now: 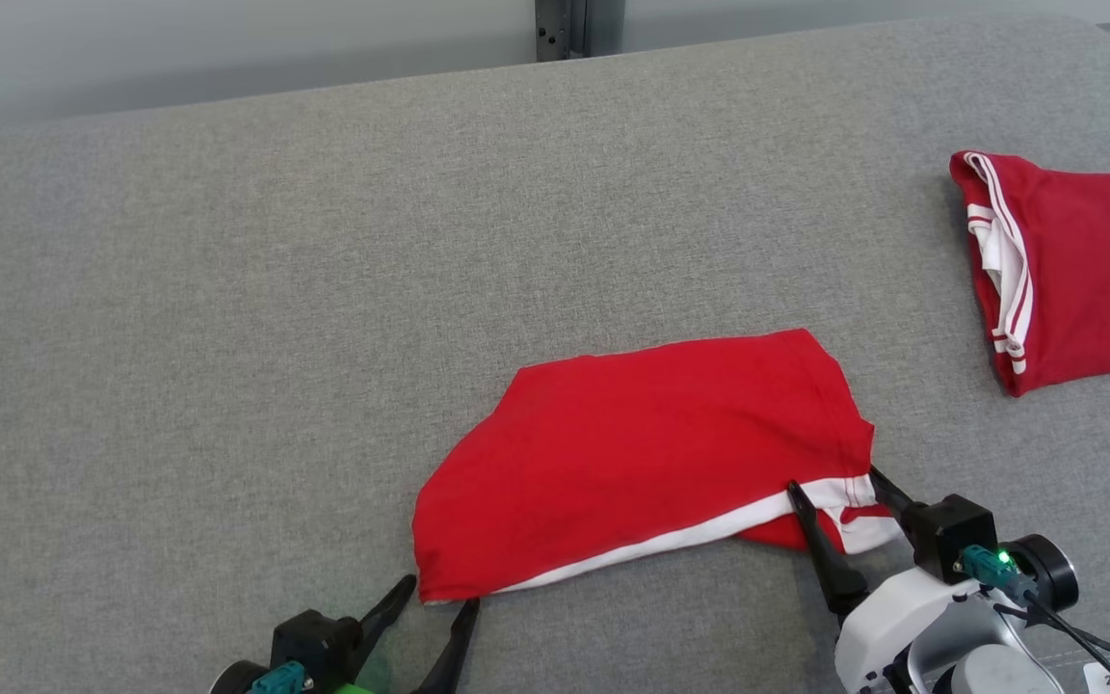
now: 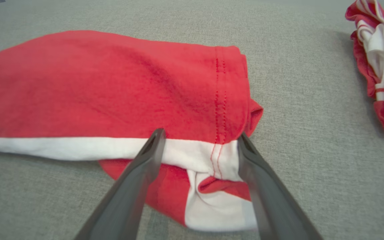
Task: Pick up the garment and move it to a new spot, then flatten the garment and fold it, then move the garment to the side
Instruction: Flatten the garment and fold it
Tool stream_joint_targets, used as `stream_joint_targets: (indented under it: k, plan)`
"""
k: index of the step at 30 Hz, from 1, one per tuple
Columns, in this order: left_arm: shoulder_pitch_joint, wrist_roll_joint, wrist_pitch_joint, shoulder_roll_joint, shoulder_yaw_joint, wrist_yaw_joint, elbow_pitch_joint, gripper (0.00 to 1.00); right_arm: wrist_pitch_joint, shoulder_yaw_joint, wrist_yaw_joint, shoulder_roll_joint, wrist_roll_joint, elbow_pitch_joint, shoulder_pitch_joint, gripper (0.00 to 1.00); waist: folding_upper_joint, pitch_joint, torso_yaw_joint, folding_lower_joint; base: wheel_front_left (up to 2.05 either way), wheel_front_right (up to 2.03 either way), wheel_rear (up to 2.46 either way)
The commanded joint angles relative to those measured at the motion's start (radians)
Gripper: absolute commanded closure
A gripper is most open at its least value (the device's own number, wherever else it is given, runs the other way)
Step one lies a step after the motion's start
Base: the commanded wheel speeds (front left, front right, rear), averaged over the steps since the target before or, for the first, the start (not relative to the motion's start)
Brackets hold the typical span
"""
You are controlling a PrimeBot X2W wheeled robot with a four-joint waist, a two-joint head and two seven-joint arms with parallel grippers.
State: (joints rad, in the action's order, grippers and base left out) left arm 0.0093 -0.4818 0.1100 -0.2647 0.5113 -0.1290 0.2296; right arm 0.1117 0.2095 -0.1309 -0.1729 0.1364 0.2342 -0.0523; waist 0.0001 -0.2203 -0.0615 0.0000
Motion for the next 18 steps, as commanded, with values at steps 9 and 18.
stream_joint_targets:
  k: [9,18]
  plan:
    - [-0.022,-0.011,0.015,-0.008,0.018,-0.003,0.017,0.0,0.015,0.014,0.0,-0.002,0.01,0.002,0.003,0.0,-0.0001,0.006,-0.008,0.0,0.0,0.0,0.0]
    - [-0.031,-0.015,0.023,-0.013,0.026,0.0,0.015,0.0,0.011,0.014,0.0,-0.008,0.014,-0.012,0.014,0.0,-0.0001,0.007,-0.017,0.0,0.0,0.0,0.0]
